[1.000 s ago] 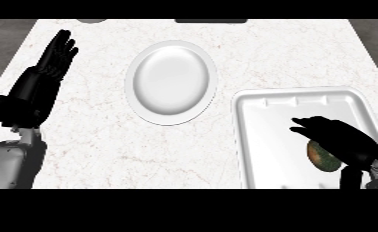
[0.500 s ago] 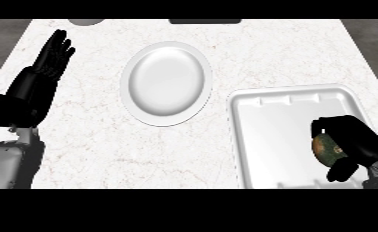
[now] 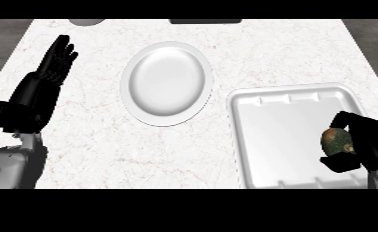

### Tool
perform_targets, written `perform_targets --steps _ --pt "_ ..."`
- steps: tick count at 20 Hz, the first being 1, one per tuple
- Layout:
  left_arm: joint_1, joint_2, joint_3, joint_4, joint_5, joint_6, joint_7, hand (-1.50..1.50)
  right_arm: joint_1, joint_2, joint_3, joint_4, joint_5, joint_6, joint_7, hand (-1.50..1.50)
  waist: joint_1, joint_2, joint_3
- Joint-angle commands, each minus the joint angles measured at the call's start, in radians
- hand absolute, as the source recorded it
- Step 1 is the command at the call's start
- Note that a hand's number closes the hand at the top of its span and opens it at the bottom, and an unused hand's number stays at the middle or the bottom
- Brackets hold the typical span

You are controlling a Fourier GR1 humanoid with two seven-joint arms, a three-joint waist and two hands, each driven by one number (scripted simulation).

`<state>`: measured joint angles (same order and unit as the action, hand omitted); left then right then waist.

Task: Pick the squash from the tray and place it in the plate

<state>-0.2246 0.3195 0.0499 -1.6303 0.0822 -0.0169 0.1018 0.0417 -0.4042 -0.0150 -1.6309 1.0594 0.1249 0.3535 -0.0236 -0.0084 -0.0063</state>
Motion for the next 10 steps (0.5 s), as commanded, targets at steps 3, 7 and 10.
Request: perform_targets --steps 3,7,10 --pt "-0.017 -0.009 0.004 0.021 -0.015 0.001 -0.003 0.0 0.047 0.076 0.05 -0.366 -0.033 0.111 0.124 1.5 0.006 0.004 0.005" --pt "-0.05 -0.022 -0.014 -0.012 -0.035 0.032 0.05 0.0 -0.037 0.147 0.123 -0.461 -0.068 0.075 0.093 1.5 0.012 0.003 0.006" --pt "-0.005 -0.008 0.007 0.021 0.0 -0.025 -0.01 0.0 -0.078 0.233 0.161 -0.514 -0.124 0.067 0.116 1.5 0.021 0.005 0.006"
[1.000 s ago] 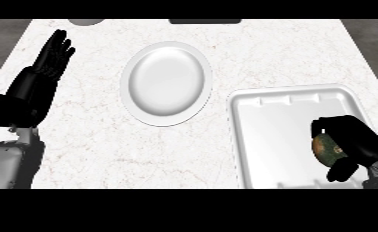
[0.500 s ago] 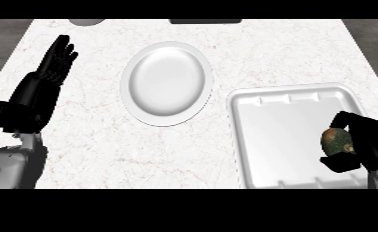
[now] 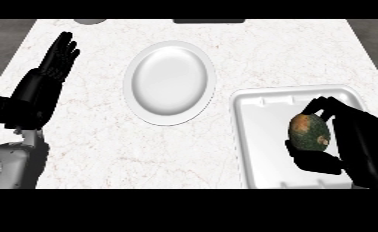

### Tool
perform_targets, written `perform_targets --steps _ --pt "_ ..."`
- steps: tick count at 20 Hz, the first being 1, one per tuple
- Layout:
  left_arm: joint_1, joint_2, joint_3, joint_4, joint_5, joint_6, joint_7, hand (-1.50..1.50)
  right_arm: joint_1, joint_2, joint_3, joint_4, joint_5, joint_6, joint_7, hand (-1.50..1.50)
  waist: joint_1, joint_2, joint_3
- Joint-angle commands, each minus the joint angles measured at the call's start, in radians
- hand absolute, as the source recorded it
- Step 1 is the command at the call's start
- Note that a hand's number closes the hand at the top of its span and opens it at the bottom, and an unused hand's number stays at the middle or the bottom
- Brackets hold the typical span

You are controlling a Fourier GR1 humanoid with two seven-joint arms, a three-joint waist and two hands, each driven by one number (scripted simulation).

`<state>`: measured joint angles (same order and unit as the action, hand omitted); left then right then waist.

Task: Pick the squash from the tray and place it in the plate

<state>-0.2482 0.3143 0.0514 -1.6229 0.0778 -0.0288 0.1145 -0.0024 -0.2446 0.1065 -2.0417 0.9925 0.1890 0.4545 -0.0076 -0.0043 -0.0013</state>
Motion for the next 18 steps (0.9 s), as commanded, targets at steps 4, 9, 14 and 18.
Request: perform_targets --steps 4,9,14,18 --pt "0.001 -0.011 0.003 0.027 -0.015 -0.01 -0.041 0.0 -0.151 0.189 0.195 -0.107 0.03 0.022 0.135 1.5 0.012 0.003 0.0" --pt "-0.039 0.012 0.032 0.001 0.018 -0.044 0.022 0.0 -0.395 0.241 0.205 0.099 0.018 0.03 0.204 1.5 0.021 0.005 0.001" --pt "0.052 -0.062 -0.034 -0.033 -0.065 0.008 -0.037 0.0 -0.524 0.244 0.248 0.333 -0.035 -0.138 0.224 1.5 0.026 0.006 0.001" --pt "-0.063 -0.029 0.014 0.029 -0.01 -0.034 0.025 0.0 -0.666 0.244 0.283 0.522 -0.141 -0.27 0.274 1.5 0.026 0.008 0.001"
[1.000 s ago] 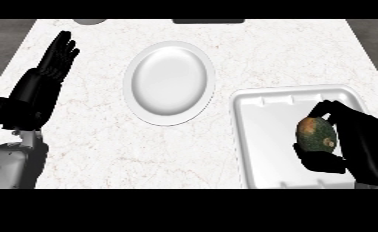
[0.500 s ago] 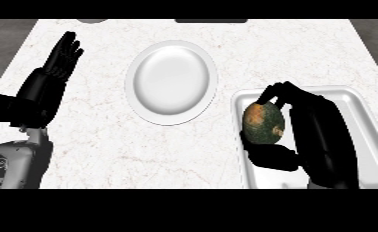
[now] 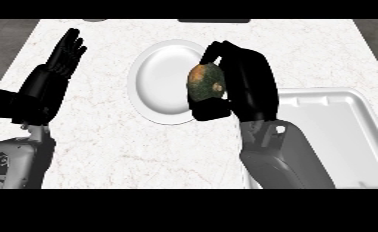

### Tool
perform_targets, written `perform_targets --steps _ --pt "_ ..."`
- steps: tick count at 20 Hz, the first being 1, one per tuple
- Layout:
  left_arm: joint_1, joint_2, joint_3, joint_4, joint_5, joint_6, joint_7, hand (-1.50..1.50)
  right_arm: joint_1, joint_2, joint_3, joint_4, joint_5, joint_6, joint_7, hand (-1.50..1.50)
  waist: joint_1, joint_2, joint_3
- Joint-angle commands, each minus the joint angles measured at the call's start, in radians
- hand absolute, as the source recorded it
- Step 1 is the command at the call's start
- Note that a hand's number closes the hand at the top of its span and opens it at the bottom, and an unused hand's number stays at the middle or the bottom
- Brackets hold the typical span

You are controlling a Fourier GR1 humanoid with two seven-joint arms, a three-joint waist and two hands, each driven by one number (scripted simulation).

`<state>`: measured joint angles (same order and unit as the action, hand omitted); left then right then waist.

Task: Pick the squash from the tray and place it in the plate

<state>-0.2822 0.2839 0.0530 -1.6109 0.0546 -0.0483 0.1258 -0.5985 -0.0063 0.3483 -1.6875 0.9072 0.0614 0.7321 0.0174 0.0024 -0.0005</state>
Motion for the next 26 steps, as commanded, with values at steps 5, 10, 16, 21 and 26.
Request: perform_targets --steps 5,10,16,21,26 --pt "0.005 0.0 0.009 -0.008 -0.004 -0.019 -0.027 0.0 -0.296 0.006 0.061 0.447 -0.158 -0.257 0.078 1.5 0.026 0.004 0.0" --pt "-0.041 -0.002 0.005 -0.053 0.006 -0.011 0.079 0.0 -0.421 0.006 0.039 0.727 -0.214 -0.313 -0.029 1.5 0.021 0.004 0.0" --pt "-0.065 -0.038 -0.02 0.063 -0.027 -0.018 -0.026 0.0 -0.504 0.006 0.214 0.969 -0.346 -0.444 -0.058 1.5 0.053 0.017 -0.001" --pt "-0.044 -0.032 -0.02 0.023 -0.023 -0.03 -0.029 0.0 -0.49 0.006 0.166 1.092 -0.489 -0.585 -0.148 -1.5 0.081 0.023 0.0" --pt "-0.094 -0.031 -0.014 0.061 -0.006 -0.05 -0.023 0.0 -0.488 0.006 0.164 1.101 -0.65 -0.603 -0.271 -1.5 0.091 0.029 0.001"
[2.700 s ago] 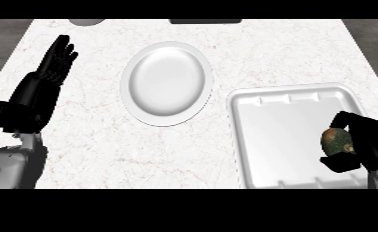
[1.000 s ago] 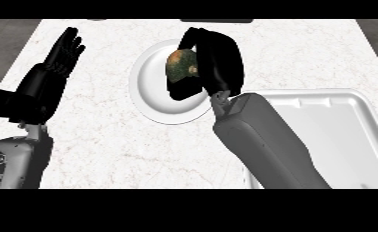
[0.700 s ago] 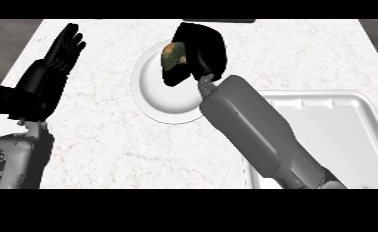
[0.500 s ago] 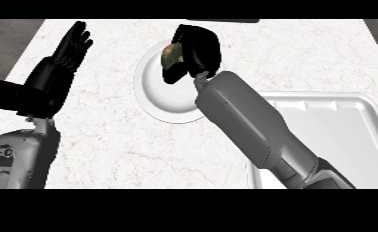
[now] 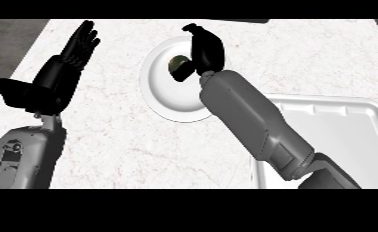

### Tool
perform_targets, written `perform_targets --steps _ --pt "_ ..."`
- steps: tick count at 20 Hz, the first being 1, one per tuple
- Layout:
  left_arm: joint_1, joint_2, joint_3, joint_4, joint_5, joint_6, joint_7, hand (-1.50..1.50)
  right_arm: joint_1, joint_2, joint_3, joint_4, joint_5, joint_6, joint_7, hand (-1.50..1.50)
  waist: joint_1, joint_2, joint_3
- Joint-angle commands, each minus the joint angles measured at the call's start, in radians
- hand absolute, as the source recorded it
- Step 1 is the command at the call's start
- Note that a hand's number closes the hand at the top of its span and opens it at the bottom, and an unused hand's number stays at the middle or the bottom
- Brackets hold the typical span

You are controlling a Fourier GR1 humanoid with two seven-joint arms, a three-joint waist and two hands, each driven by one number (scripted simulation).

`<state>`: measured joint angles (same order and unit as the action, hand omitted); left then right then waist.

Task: Pick the squash from the tray and place it in the plate

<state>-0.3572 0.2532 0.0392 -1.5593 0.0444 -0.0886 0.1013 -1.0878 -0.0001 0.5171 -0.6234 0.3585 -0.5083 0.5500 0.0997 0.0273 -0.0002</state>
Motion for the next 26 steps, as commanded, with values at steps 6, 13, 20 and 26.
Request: perform_targets --steps 6,13,20,26 --pt "-0.041 -0.022 -0.024 0.005 -0.013 0.006 0.021 0.0 -0.044 0.0 -0.027 0.02 -0.207 -0.221 -0.167 -1.5 0.021 0.005 0.001" --pt "0.004 -0.039 -0.03 -0.004 -0.041 0.035 0.019 0.0 0.006 0.0 -0.121 -0.019 -0.393 -0.311 -0.384 -1.5 -0.022 -0.007 0.001" --pt "0.048 0.019 0.063 -0.046 -0.005 0.023 0.034 0.0 0.111 -0.042 -0.256 -0.069 -0.469 -0.233 -0.554 -1.5 -0.085 -0.023 0.001" --pt "0.031 0.018 0.068 -0.009 -0.016 0.017 0.039 0.0 0.297 -0.127 -0.238 -0.28 -0.451 -0.14 -0.568 -1.5 -0.111 -0.03 0.0"
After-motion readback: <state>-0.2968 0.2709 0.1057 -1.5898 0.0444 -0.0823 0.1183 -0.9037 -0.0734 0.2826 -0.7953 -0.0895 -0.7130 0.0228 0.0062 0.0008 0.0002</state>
